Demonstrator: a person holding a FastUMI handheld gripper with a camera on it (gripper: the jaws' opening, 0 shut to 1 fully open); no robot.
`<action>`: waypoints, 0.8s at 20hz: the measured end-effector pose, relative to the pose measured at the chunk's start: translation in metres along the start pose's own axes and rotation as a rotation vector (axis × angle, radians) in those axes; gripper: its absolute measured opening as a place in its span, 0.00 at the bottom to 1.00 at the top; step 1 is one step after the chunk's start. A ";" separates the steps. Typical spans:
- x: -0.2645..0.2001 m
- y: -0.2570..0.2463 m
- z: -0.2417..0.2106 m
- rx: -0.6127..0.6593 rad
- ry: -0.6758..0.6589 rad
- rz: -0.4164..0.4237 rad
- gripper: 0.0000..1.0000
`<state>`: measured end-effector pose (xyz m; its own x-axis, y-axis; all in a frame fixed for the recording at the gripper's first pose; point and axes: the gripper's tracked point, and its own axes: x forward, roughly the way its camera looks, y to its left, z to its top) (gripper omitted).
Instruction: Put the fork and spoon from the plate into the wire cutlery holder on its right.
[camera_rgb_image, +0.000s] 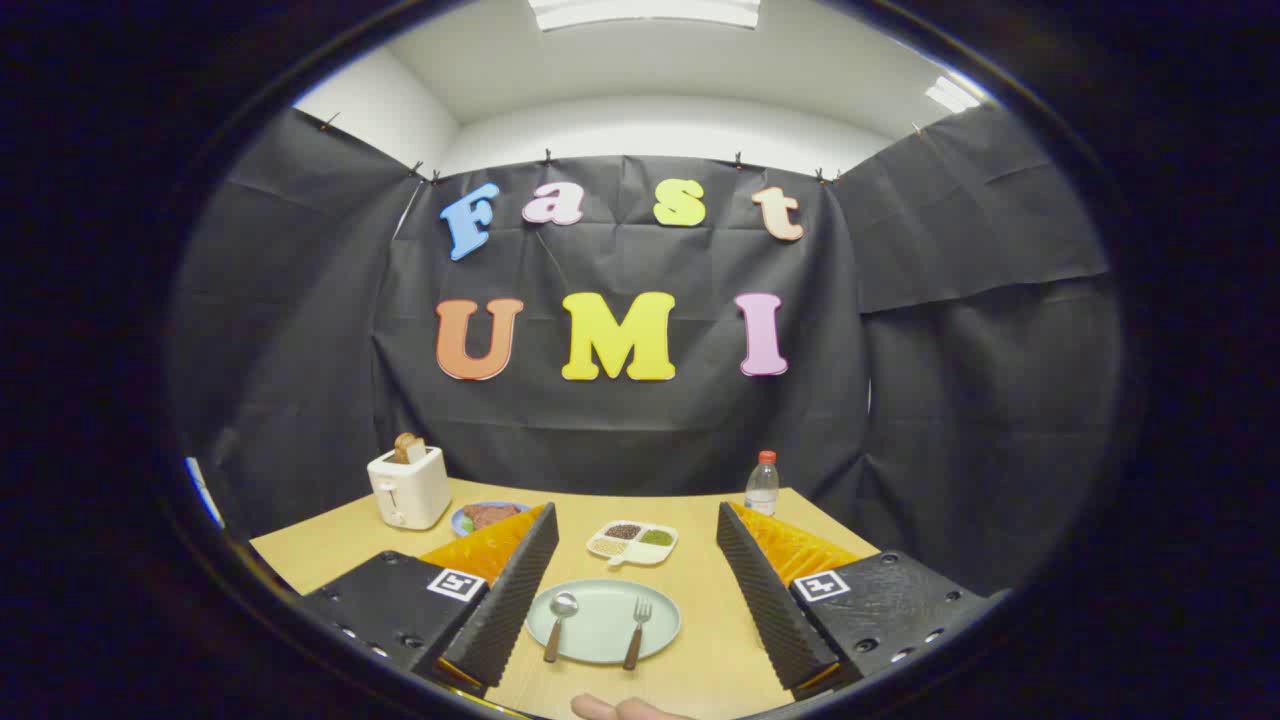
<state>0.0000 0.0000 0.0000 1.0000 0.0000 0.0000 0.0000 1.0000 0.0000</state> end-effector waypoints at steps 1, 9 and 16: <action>0.001 -0.002 0.001 0.001 0.000 -0.005 0.96; 0.005 0.000 0.001 0.007 0.008 -0.007 0.96; 0.027 -0.002 -0.017 0.045 0.074 -0.001 0.96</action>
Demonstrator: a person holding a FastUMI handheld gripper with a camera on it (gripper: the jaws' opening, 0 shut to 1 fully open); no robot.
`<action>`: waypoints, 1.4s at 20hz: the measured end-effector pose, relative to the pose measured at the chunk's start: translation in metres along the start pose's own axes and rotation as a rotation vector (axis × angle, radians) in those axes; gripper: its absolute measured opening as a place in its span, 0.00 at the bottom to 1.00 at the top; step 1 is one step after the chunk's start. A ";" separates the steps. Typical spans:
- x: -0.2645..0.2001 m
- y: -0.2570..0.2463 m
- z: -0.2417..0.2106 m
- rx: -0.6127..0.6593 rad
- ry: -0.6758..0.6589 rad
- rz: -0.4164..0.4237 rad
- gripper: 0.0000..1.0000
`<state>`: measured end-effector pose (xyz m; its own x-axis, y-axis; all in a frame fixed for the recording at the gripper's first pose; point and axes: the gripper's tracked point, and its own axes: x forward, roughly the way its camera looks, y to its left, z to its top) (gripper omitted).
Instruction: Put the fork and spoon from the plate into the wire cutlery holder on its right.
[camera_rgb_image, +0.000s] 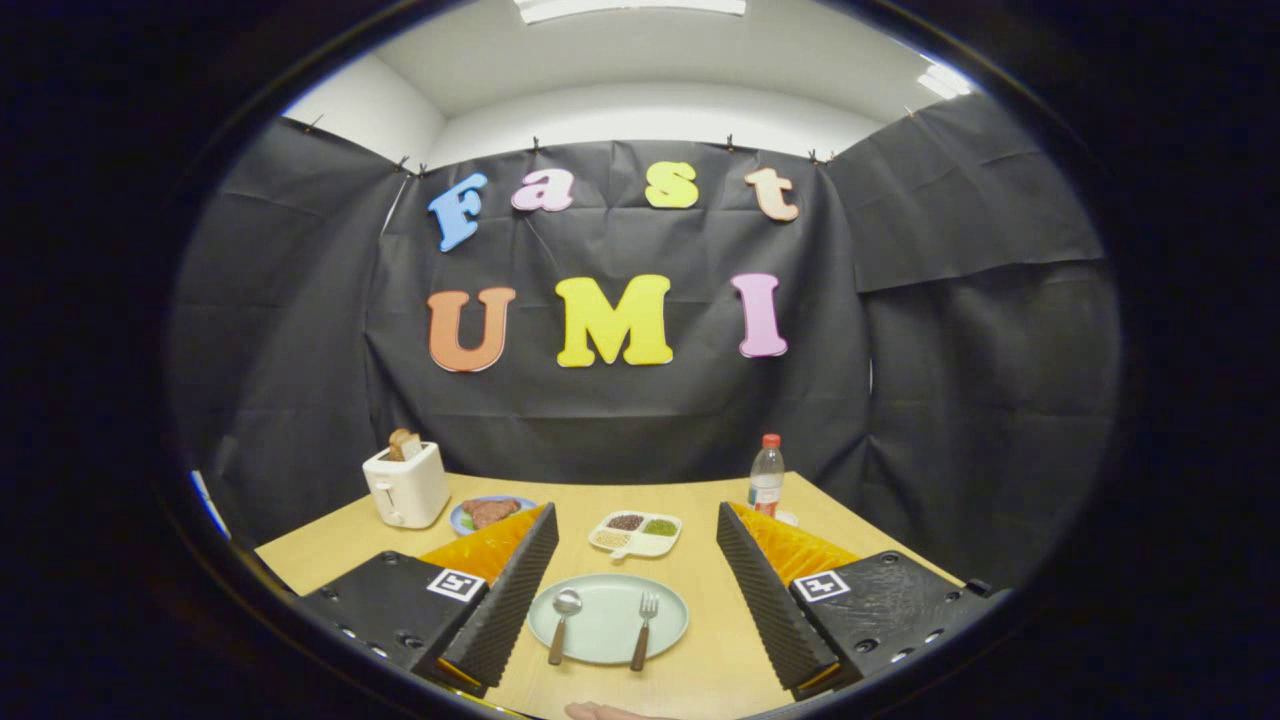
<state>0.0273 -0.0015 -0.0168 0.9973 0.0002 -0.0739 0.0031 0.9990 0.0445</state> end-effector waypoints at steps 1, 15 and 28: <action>0.006 0.000 -0.008 -0.003 0.023 -0.002 0.96; 0.083 0.006 -0.091 -0.051 0.360 0.000 0.96; 0.136 -0.004 -0.208 -0.059 0.722 -0.032 0.94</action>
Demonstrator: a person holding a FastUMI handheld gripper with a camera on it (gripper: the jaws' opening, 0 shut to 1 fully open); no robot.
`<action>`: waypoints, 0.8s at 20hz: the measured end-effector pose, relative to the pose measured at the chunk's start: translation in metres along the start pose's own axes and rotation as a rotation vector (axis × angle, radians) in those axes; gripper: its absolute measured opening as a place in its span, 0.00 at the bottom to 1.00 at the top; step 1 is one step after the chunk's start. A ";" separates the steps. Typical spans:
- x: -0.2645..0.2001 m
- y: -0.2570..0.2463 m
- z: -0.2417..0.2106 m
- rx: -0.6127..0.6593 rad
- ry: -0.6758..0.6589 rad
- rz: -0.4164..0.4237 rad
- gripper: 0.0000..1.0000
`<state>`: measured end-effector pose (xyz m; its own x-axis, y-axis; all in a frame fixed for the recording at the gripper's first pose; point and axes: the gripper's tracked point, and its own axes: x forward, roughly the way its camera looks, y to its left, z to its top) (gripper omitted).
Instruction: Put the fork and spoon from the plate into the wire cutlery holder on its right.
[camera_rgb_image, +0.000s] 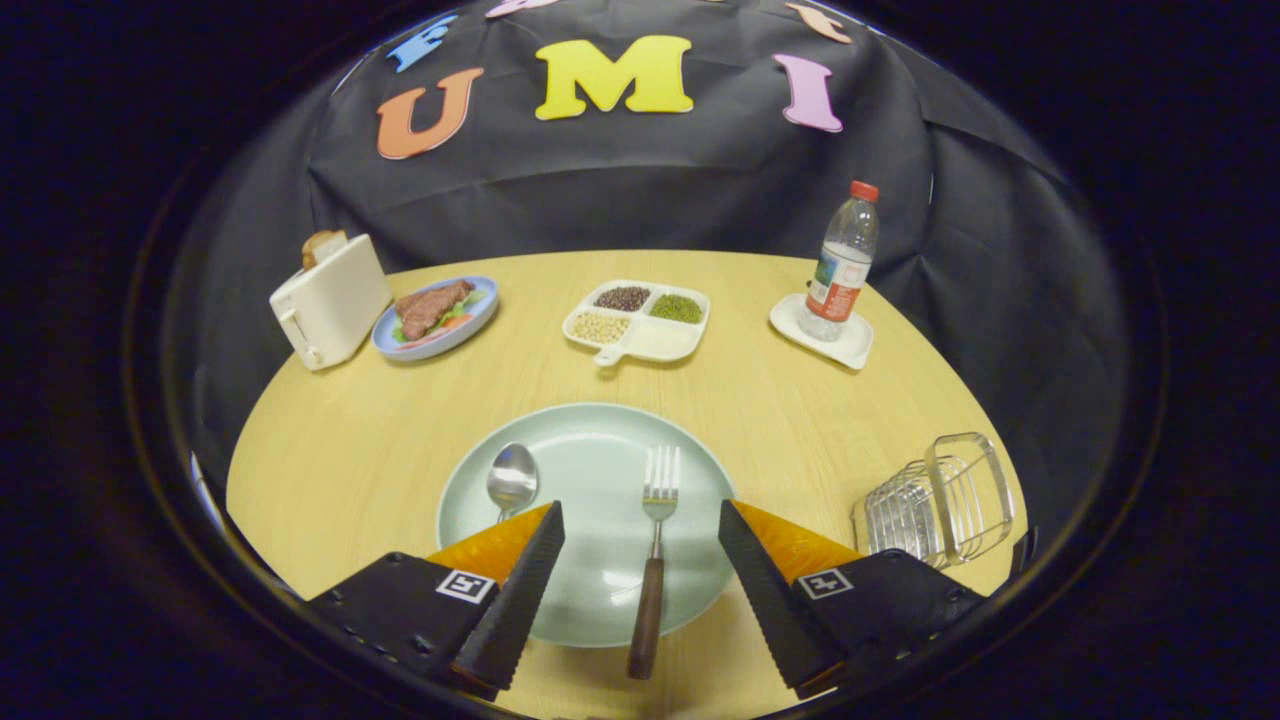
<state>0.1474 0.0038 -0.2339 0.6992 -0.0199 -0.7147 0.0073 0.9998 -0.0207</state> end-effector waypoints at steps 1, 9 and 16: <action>0.006 -0.001 -0.003 -0.007 0.016 -0.006 0.90; 0.031 -0.005 -0.029 0.041 0.179 0.001 0.60; 0.033 0.000 -0.028 0.072 0.242 0.040 0.36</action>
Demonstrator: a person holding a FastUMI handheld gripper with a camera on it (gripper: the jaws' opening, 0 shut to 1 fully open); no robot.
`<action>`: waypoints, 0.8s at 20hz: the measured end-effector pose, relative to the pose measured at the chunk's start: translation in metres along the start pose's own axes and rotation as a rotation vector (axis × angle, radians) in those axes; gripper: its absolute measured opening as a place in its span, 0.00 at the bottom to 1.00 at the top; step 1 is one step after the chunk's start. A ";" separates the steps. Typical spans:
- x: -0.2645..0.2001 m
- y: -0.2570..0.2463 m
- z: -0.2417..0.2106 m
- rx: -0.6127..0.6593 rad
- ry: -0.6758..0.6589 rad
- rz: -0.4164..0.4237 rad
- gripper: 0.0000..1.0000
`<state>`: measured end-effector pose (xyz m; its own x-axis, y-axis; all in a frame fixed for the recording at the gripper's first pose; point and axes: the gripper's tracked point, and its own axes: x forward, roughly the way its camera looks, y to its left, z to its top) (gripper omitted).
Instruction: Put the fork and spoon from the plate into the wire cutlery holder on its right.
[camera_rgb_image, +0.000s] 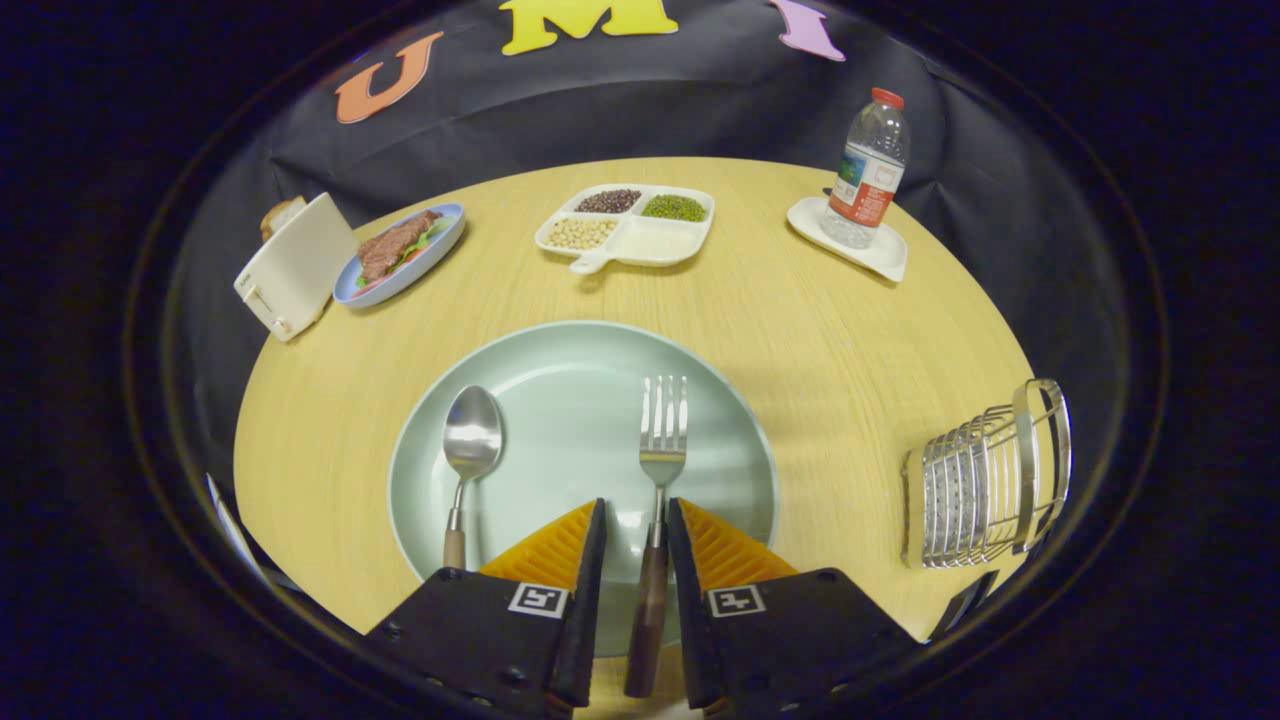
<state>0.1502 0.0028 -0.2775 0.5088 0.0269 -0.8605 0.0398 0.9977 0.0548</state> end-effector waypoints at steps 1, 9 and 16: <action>-0.002 0.003 -0.001 0.010 0.006 0.022 0.34; -0.012 0.003 0.000 -0.002 -0.019 0.040 0.01; -0.066 -0.008 0.013 0.011 -0.115 0.062 0.01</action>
<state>0.1276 -0.0077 -0.2143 0.6055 0.0801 -0.7918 0.0149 0.9936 0.1119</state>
